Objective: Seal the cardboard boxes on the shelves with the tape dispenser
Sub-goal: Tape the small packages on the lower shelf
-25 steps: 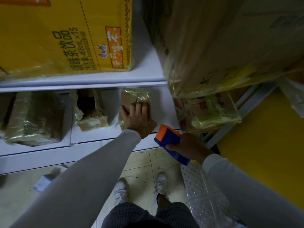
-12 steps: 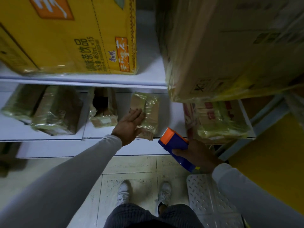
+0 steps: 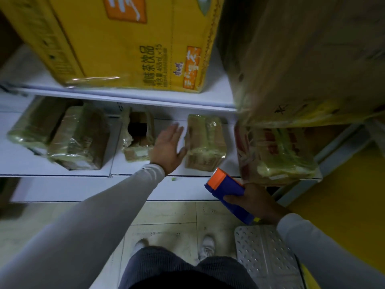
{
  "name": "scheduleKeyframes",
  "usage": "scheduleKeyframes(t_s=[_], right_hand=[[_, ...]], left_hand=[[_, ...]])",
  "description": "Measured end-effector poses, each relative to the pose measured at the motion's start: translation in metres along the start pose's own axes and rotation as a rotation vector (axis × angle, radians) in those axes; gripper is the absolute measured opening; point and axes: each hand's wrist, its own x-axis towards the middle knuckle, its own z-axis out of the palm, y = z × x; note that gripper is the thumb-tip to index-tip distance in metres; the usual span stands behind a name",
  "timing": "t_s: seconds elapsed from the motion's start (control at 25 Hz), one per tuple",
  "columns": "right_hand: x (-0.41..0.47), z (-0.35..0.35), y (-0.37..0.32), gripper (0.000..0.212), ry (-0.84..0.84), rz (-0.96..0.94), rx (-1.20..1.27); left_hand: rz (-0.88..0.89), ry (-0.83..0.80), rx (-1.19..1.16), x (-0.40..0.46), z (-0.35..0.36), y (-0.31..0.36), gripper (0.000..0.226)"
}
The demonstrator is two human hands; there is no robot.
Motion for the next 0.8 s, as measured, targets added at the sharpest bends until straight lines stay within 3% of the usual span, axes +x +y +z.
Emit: scheduleKeyframes(t_s=[0.08, 0.16, 0.32, 0.44, 0.52, 0.64, 0.72, 0.8], right_hand=[[-0.001, 0.019, -0.026, 0.024, 0.006, -0.016, 0.003], [-0.004, 0.039, -0.051, 0.025, -0.008, -0.024, 0.041], [-0.003, 0.077, -0.094, 0.049, 0.012, -0.036, 0.014], [-0.013, 0.094, -0.106, 0.052, 0.020, 0.042, 0.043], [-0.024, 0.097, -0.107, 0.050, 0.058, 0.142, 0.032], [-0.040, 0.100, -0.103, 0.049, 0.097, 0.207, 0.101], [-0.048, 0.104, -0.100, 0.047, 0.111, 0.234, 0.125], [-0.052, 0.109, -0.098, 0.043, 0.116, 0.241, 0.164]], left_hand=[[-0.145, 0.018, 0.120, -0.013, -0.025, -0.049, 0.068], [-0.236, -0.067, 0.198, -0.023, -0.047, -0.090, 0.077], [-0.376, -0.206, 0.037, -0.008, -0.062, -0.126, 0.098], [-0.556, -0.393, -0.072, 0.009, -0.054, -0.127, 0.114], [-0.632, -0.415, -0.107, 0.020, -0.044, -0.122, 0.118], [-0.664, -0.456, -0.032, 0.032, -0.035, -0.123, 0.112], [-0.541, -0.560, 0.017, 0.033, -0.033, -0.131, 0.093], [-0.382, -0.542, 0.003, 0.026, -0.036, -0.139, 0.066]])
